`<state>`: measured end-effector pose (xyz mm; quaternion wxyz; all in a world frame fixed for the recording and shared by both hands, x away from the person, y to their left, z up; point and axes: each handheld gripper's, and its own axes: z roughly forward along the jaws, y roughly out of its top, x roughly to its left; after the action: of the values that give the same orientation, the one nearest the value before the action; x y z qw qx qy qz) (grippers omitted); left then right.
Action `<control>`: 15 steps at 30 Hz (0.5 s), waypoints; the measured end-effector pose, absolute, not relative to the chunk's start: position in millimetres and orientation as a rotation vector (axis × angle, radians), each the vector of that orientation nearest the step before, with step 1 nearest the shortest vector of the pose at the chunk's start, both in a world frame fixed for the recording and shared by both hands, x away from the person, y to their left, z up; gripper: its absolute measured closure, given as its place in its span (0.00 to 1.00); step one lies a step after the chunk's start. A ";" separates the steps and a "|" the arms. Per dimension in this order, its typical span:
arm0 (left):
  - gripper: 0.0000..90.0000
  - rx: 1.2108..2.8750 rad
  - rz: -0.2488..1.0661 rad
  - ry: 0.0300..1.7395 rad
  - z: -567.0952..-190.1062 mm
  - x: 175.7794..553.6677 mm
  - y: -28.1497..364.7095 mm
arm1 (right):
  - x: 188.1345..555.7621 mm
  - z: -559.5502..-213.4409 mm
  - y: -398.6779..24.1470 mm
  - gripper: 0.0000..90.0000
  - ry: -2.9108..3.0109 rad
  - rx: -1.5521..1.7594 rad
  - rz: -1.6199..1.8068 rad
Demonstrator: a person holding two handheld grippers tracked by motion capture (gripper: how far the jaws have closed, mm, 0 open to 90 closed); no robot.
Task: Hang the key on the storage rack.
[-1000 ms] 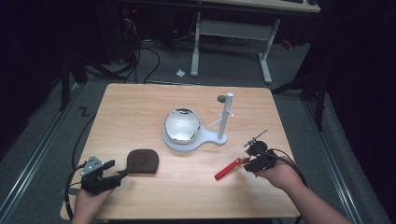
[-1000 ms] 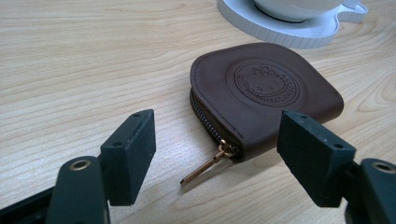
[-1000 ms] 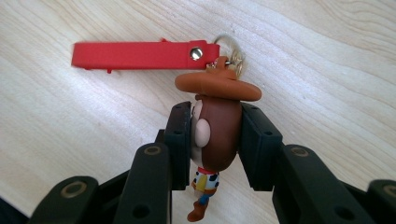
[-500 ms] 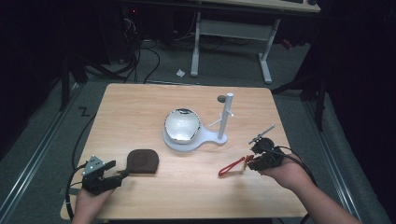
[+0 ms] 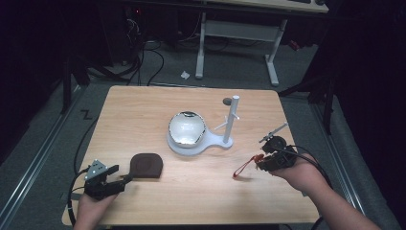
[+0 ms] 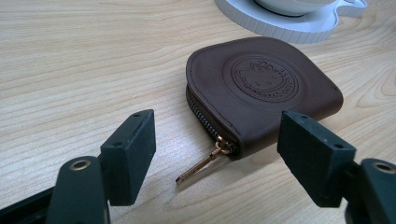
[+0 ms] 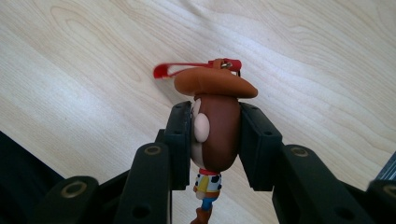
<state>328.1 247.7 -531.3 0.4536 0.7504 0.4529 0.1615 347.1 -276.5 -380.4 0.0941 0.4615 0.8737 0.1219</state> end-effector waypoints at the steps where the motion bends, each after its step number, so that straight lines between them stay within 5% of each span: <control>1: 0.32 1.853 0.399 1.118 -531.4 328.1 247.7 | 347.1 -378.3 -276.0 0.75 2.587 1.367 0.355; 15: 0.32 1.852 0.398 1.118 -531.3 328.1 248.1 | 354.2 -351.3 -266.5 0.75 2.575 1.329 0.376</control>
<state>328.1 248.1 -531.3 0.4536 0.7503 0.4530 0.1614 354.2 -266.5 -351.3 0.1097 0.4520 0.8759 0.1280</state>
